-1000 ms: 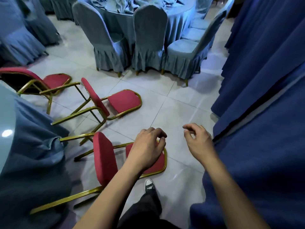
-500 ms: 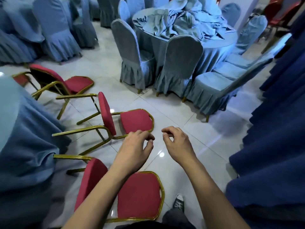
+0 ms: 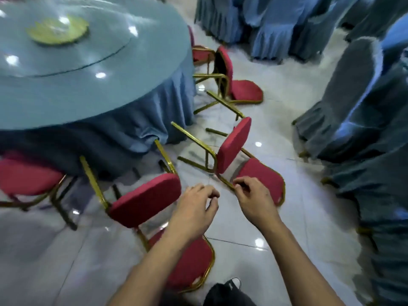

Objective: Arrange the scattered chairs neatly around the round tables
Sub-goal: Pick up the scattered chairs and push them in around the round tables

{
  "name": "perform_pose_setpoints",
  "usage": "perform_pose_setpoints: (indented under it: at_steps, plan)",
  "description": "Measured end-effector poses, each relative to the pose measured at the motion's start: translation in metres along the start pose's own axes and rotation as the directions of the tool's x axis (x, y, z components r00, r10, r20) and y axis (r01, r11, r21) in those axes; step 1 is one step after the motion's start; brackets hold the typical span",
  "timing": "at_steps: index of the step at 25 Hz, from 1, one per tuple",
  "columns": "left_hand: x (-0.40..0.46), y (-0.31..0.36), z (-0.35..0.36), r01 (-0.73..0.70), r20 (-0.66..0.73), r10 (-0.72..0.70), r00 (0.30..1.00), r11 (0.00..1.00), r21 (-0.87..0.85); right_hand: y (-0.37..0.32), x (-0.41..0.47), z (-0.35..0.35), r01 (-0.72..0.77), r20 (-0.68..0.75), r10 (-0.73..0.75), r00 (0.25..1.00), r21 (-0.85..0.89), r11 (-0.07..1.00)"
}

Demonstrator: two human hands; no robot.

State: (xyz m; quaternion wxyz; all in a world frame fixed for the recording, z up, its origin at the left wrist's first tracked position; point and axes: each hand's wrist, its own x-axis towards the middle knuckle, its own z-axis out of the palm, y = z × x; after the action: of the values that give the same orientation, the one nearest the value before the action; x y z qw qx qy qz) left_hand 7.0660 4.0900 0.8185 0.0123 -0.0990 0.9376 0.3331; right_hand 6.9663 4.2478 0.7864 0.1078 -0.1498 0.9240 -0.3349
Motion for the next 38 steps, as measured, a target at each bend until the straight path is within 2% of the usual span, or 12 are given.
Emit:
perform_pose_setpoints:
  at_steps: [4,7,9,13,18,21,25,29,33,36,38]
  plan:
    - [-0.054,0.005,0.011,0.252,-0.157,-0.253,0.955,0.967,-0.021,-0.019,0.028,0.003,0.18,0.196,-0.185,0.963,0.044,0.983]
    - [-0.103,0.0,0.012,0.39,-0.3,-0.397,0.867,0.917,-0.087,-0.032,0.011,0.021,0.252,0.3,-0.266,0.916,0.086,0.964]
    - [-0.137,-0.005,0.024,0.462,-0.338,-0.487,0.805,0.873,-0.158,-0.033,-0.014,0.034,0.282,0.367,-0.297,0.881,0.095,0.955]
    - [-0.181,-0.018,0.079,0.546,-0.242,-0.576,0.781,0.817,-0.184,-0.006,-0.068,0.075,0.28,0.433,-0.262,0.862,0.023,0.96]
    - [-0.212,-0.048,0.176,0.64,-0.12,-0.672,0.731,0.736,-0.222,0.077,-0.12,0.141,0.213,0.543,-0.143,0.828,-0.067,0.975]
    - [-0.225,-0.078,0.235,0.689,-0.113,-0.722,0.682,0.687,-0.23,0.138,-0.123,0.179,0.188,0.572,-0.11,0.813,-0.08,0.979]
    - [-0.229,-0.161,0.359,0.762,-0.132,-0.782,0.609,0.623,-0.174,0.249,-0.12,0.283,0.193,0.638,-0.052,0.768,-0.152,0.969]
    - [-0.21,-0.286,0.49,0.799,-0.102,-0.805,0.584,0.592,-0.104,0.363,-0.097,0.416,0.248,0.654,-0.093,0.751,-0.148,0.958]
    - [-0.191,-0.418,0.597,0.832,-0.117,-0.838,0.533,0.544,-0.105,0.459,-0.057,0.544,0.275,0.623,-0.114,0.774,-0.169,0.946]
    - [-0.192,-0.503,0.656,0.889,-0.094,-0.903,0.42,0.43,-0.158,0.516,-0.033,0.613,0.095,0.528,0.03,0.849,-0.207,0.974]
    - [-0.198,-0.548,0.685,0.917,-0.05,-0.954,0.295,0.298,-0.267,0.544,-0.024,0.643,0.004,0.456,0.108,0.884,-0.238,0.971]
